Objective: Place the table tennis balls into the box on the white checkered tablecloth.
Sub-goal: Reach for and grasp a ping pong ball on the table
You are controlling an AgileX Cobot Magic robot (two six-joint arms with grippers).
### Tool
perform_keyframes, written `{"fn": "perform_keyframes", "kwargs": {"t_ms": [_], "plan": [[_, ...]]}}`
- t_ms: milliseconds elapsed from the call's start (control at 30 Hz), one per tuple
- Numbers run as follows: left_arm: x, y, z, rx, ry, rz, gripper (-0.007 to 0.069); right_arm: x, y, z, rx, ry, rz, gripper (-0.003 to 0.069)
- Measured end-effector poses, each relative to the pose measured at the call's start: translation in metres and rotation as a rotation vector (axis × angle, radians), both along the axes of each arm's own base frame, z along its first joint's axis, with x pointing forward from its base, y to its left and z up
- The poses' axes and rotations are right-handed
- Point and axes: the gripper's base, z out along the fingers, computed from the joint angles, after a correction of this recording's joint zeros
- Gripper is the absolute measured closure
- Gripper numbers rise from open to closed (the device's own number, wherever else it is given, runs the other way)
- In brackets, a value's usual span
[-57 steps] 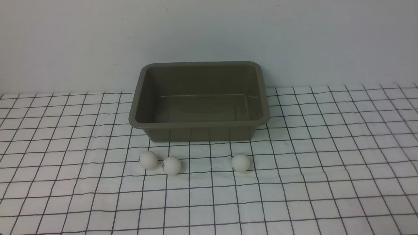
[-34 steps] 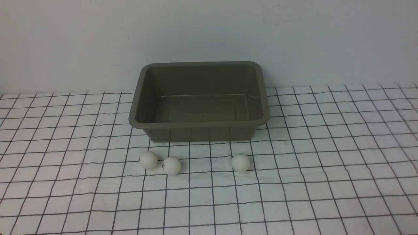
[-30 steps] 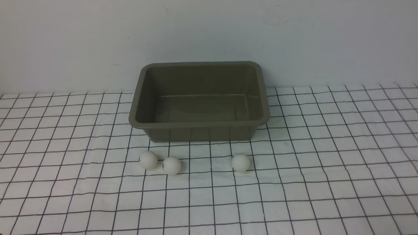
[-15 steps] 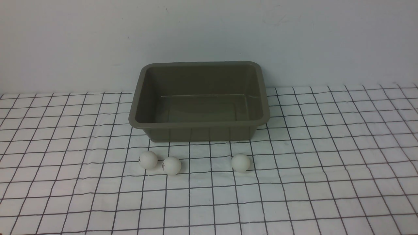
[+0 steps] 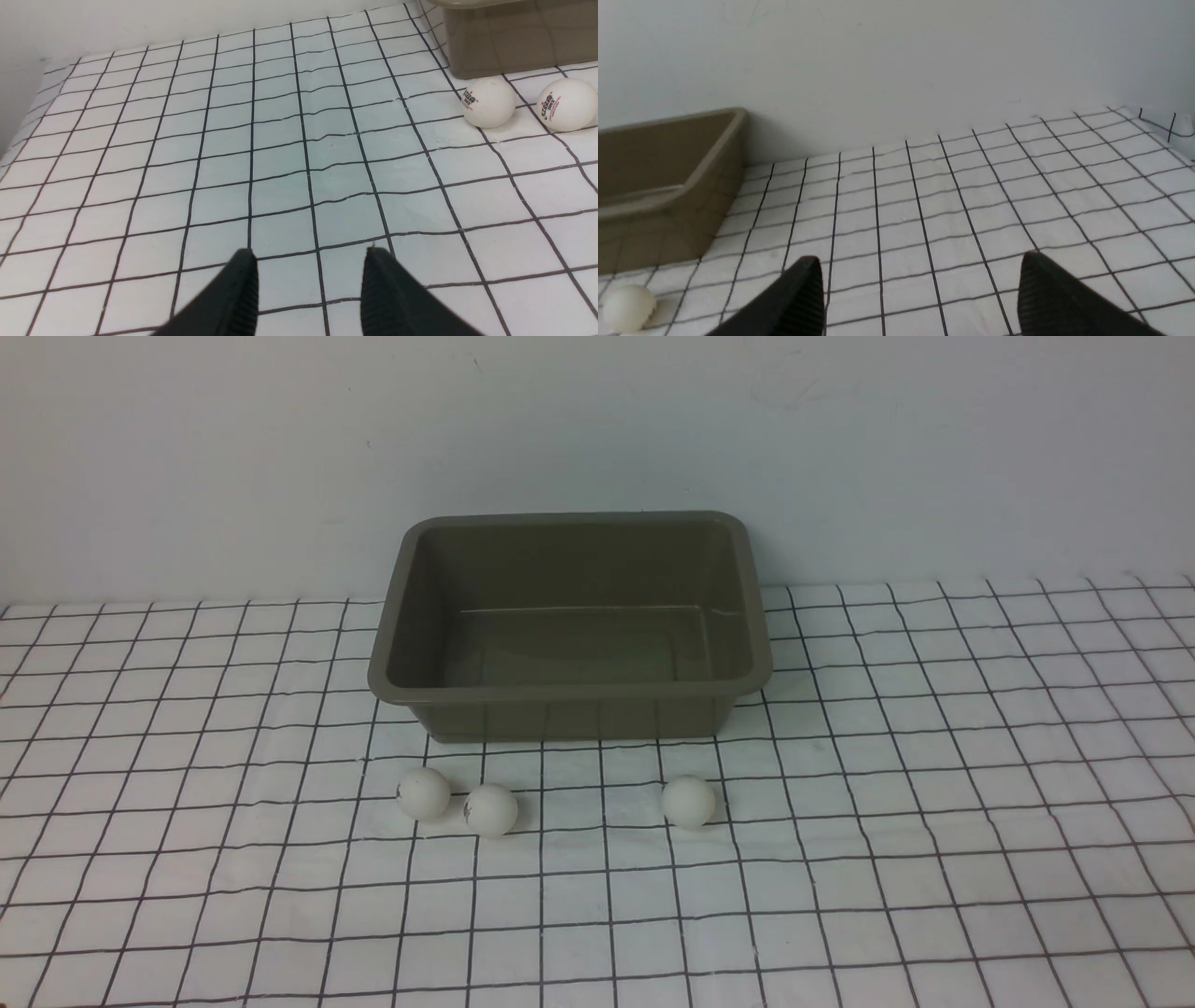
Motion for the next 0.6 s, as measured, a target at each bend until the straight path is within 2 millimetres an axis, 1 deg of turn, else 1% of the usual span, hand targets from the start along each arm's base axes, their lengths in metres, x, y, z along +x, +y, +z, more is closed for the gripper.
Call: {"fn": "perform_keyframes", "kwargs": {"t_ms": [100, 133, 167, 200, 267, 300, 333, 467, 600], "plan": [[0.0, 0.0, 0.0, 0.0, 0.0, 0.0, 0.0346, -0.011, 0.001, 0.033, 0.013, 0.001, 0.008, 0.0156], [0.0, 0.0, 0.0, 0.0, 0.0, 0.0, 0.0346, -0.013, 0.002, 0.042, 0.025, 0.005, 0.02, 0.0156], [0.0, 0.0, 0.0, 0.0, 0.0, 0.0, 0.0346, -0.013, 0.003, 0.043, 0.033, 0.01, 0.026, 0.0156], [0.0, 0.0, 0.0, 0.0, 0.0, 0.0, 0.0346, -0.017, 0.006, 0.057, 0.078, -0.014, 0.054, 0.0156], [0.0, 0.0, 0.0, 0.0, 0.0, 0.0, 0.0346, -0.021, 0.01, 0.071, 0.155, -0.066, 0.095, 0.0156], [0.0, 0.0, 0.0, 0.0, 0.0, 0.0, 0.0346, -0.023, 0.012, 0.079, 0.211, -0.119, 0.123, 0.0156], [0.0, 0.0, 0.0, 0.0, 0.0, 0.0, 0.0346, -0.024, 0.014, 0.084, 0.254, -0.158, 0.142, 0.0156], [0.0, 0.0, 0.0, 0.0, 0.0, 0.0, 0.0346, -0.026, 0.017, 0.094, 0.381, -0.243, 0.192, 0.0156], [0.0, 0.0, 0.0, 0.0, 0.0, 0.0, 0.0346, -0.026, 0.02, 0.093, 0.404, -0.231, 0.218, 0.0156]]}}
